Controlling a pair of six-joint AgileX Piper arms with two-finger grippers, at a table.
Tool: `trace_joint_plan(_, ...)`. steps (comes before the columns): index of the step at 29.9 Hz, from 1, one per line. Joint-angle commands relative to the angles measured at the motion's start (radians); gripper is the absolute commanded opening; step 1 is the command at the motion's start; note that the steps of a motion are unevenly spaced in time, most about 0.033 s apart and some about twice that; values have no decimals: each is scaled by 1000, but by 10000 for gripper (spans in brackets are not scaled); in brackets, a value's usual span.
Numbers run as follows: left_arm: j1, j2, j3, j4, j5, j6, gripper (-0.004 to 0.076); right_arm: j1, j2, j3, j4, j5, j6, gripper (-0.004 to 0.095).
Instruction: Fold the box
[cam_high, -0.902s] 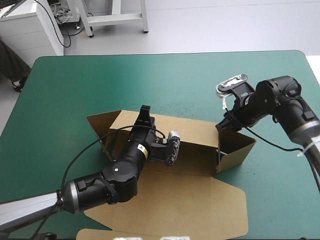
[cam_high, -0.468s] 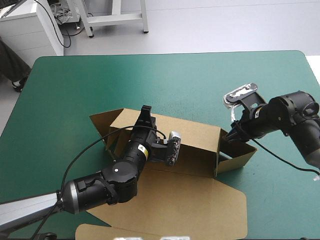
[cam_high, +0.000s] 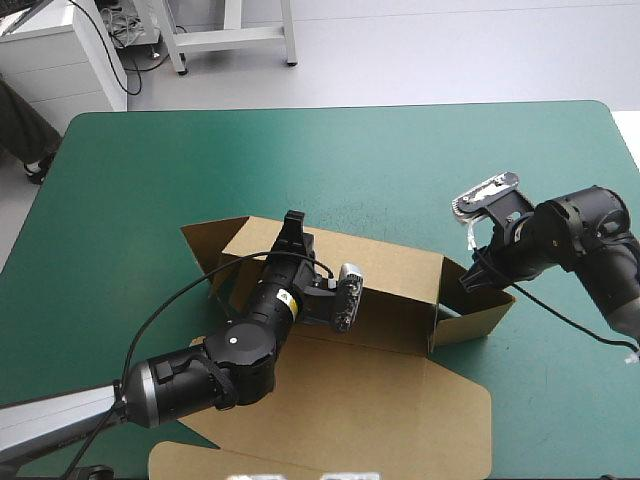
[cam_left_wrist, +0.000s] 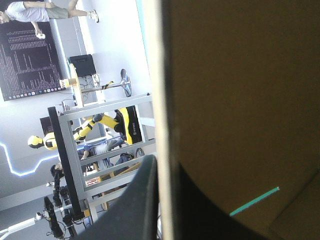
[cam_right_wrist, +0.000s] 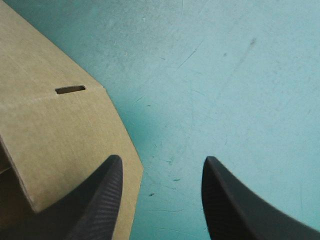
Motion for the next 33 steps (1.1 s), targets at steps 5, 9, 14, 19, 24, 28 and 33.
trace_joint_plan(5,6,-30,-22,48,0,0,-8,-6,-10,-65,56,-148,2,457)
trace_joint_plan(9,36,-24,-22,81,-2,0,-8,-6,23,-145,69,-138,23,457)
trace_joint_plan(14,70,-24,-22,81,-35,0,-8,-6,87,-262,69,-115,36,457)
trace_joint_plan(19,88,-22,-24,81,-59,0,-8,-6,168,-345,88,-70,45,457)
trace_joint_plan(24,88,-22,-24,84,-62,0,-8,-6,234,-346,108,15,34,457)
trace_joint_plan(28,88,-22,-24,84,-62,0,-8,-6,229,-326,139,70,26,456)
trace_joint_plan(33,88,-22,-24,81,-62,0,-8,-6,163,-240,137,82,21,410)
